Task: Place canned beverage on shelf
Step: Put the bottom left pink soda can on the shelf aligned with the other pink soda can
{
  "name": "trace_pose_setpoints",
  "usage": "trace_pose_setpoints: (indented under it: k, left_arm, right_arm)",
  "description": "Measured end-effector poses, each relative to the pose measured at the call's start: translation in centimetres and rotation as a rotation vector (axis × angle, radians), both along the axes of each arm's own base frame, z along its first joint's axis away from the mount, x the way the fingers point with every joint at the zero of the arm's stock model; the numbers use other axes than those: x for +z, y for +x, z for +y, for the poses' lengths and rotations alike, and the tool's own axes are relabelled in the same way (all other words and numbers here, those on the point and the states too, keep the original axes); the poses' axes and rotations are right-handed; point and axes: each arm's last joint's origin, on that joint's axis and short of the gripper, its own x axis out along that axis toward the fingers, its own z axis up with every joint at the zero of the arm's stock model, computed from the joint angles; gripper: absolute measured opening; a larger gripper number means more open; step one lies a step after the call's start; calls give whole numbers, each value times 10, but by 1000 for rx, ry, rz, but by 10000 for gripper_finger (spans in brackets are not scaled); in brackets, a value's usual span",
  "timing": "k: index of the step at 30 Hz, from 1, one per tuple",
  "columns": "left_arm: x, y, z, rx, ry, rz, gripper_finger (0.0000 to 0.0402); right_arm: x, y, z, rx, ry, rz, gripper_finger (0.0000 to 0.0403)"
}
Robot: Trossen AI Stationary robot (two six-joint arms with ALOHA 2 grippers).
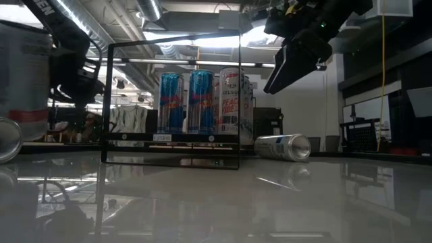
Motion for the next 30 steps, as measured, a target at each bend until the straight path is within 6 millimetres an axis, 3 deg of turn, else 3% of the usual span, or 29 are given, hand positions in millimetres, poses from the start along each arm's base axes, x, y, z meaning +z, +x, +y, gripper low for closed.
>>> trace_pose_setpoints:
  k: [19, 30]
  left_arm:
    - [-8, -7, 20, 153, 60, -64, 225]
    - [-15, -15, 18, 184, 41, -31, 273]
  right_arm:
    - [-1, -1, 0, 0, -1, 16, 351]
    - [-1, -2, 0, 0, -1, 21, 351]
